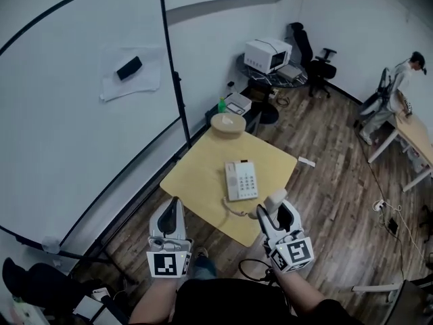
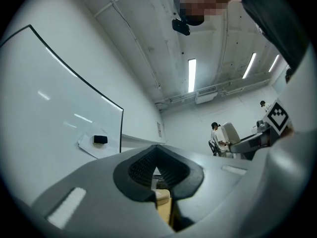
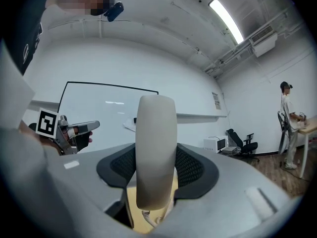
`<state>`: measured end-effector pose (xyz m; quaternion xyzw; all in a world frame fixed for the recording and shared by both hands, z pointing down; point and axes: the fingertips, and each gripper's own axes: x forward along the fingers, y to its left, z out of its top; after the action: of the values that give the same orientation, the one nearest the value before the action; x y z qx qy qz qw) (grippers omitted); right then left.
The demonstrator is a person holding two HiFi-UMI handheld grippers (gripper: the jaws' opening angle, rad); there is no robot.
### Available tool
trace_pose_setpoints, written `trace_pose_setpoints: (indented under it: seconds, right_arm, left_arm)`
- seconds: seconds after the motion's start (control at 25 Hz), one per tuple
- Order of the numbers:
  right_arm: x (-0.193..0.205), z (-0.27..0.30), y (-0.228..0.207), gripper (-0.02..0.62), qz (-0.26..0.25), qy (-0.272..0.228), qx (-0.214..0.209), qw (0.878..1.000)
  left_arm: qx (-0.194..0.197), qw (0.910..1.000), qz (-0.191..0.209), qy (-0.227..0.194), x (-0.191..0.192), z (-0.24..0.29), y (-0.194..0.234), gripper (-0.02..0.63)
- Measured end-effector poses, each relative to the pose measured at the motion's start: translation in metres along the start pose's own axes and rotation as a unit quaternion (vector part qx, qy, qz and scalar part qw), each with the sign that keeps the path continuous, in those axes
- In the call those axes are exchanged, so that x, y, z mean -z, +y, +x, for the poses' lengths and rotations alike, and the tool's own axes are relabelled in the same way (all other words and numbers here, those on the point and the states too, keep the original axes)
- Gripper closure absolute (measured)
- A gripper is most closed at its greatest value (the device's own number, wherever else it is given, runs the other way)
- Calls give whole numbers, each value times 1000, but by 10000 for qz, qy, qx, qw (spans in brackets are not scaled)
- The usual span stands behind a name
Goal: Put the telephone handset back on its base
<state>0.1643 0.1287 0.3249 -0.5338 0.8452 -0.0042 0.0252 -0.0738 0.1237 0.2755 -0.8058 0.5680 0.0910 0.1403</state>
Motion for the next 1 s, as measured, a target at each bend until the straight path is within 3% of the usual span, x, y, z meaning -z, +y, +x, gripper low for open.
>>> trace_pose_setpoints:
  seconds: [0.12,0.28,0.56,0.72,1.0]
  right_arm:
    - [-2,33,2,367,-73,52,103,9999]
    - [-8,69,2,367,-151,104,268,9995]
    - [-1,125,-3,367,-108,289,609,9977]
    - [4,146,-8,367,-90,335,828,9960]
    - [12,174,-22,367,-142,395,943,9947]
  left_arm:
    - [215,9996,-178,-41,15,32,21,606]
    - [370,9992,-91,-150,15,72,45,606]
    - [704,9971,-249,170,49,120,82,606]
    - [839,9959,-295,154,65,141,98,606]
    - [929,9948,-419,77,84,169,104,606]
